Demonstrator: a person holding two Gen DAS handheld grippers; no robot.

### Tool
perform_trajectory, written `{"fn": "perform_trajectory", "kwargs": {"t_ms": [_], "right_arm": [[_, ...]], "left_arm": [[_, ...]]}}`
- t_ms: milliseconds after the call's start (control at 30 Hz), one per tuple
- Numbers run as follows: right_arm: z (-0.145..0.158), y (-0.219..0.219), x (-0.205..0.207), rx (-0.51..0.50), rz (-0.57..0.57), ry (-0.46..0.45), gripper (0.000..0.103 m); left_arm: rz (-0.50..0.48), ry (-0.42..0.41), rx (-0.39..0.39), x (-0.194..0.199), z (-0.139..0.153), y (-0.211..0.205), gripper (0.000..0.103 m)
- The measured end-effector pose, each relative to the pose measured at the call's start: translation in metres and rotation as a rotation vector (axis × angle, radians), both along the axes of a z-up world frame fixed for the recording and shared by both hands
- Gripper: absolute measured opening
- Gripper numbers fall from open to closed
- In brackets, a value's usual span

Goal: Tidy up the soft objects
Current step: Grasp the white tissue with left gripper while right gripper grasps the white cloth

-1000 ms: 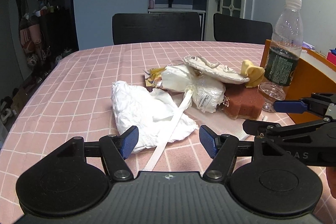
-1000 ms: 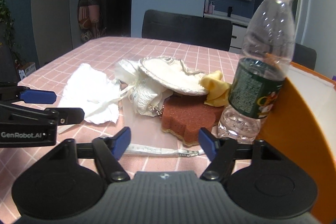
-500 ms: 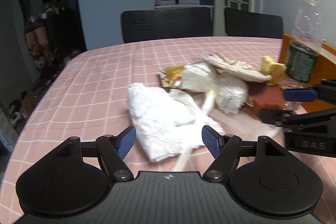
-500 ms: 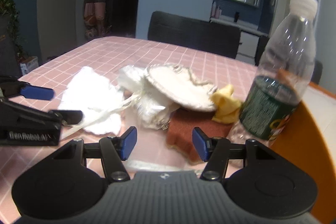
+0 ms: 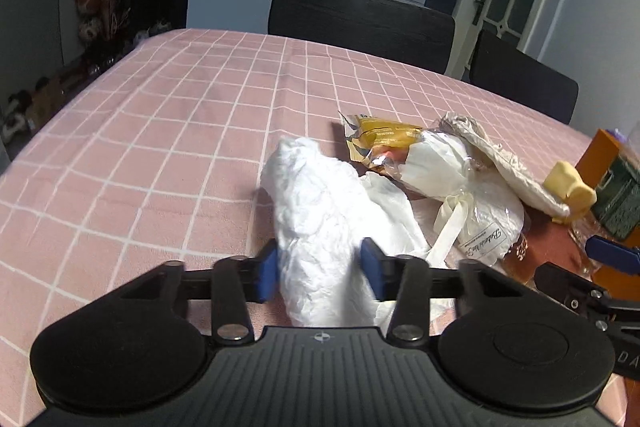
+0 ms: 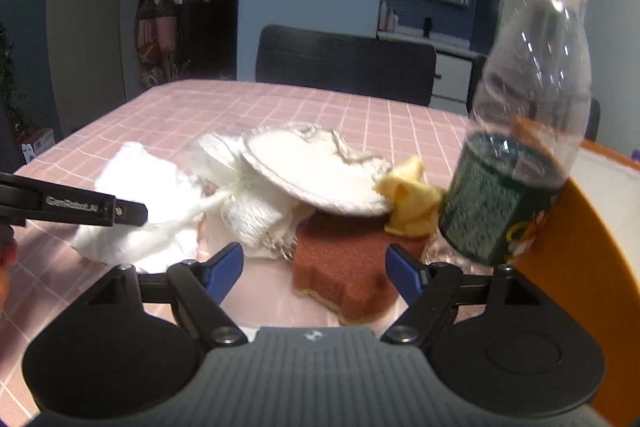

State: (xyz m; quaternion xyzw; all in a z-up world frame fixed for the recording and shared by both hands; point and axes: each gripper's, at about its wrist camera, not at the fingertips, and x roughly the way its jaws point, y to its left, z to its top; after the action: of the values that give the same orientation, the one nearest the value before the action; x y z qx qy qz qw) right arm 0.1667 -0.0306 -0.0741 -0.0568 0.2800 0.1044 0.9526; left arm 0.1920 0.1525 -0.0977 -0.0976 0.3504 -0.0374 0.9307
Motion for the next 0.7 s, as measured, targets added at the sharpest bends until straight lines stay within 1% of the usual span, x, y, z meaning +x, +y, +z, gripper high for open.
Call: {"fn": "perform_trajectory", "kwargs": {"t_ms": [67,133,233,400,433,467,533,567,600,633,700], "right_arm": [[0.004,0.004,-0.002,-0.010,0.016,-0.032,0.075],[0.007,0.009,-0.002,-0.024,0.027,-0.056,0.072],[0.010,0.017,0.005,-0.041,0.044,-0.072,0.068],[0.015,0.030,0.019,-0.070,0.063,-0.113,0.068],[0.015,0.033,0.022,-0.081,0.069,-0.118,0.065],[0.014,0.036,0.025,-0.089,0.073,-0.117,0.062],[0.011,0.039,0.034,-0.098,0.072,-0.095,0.043],[0.010,0.037,0.038,-0.094,0.073,-0.080,0.037],[0.009,0.037,0.040,-0.086,0.071,-0.064,0.025],[0.009,0.035,0.041,-0.072,0.073,-0.051,0.021],[0.011,0.031,0.038,-0.054,0.075,-0.051,0.009]], "left_arm": [[0.006,-0.008,-0.008,-0.003,0.004,0.000,0.021],[0.010,-0.022,0.007,-0.008,0.009,-0.004,0.014],[0.014,-0.060,0.017,-0.016,0.020,-0.008,0.013],[0.023,-0.126,0.038,-0.032,0.040,-0.013,0.012],[0.024,-0.139,0.036,-0.035,0.044,-0.013,0.012],[0.025,-0.147,0.034,-0.035,0.046,-0.012,0.012],[0.027,-0.163,0.028,-0.039,0.052,-0.012,0.012],[0.027,-0.171,0.031,-0.040,0.055,-0.012,0.012],[0.027,-0.179,0.038,-0.042,0.057,-0.012,0.012],[0.027,-0.185,0.045,-0.043,0.060,-0.013,0.012],[0.027,-0.196,0.048,-0.045,0.064,-0.011,0.012]]}}
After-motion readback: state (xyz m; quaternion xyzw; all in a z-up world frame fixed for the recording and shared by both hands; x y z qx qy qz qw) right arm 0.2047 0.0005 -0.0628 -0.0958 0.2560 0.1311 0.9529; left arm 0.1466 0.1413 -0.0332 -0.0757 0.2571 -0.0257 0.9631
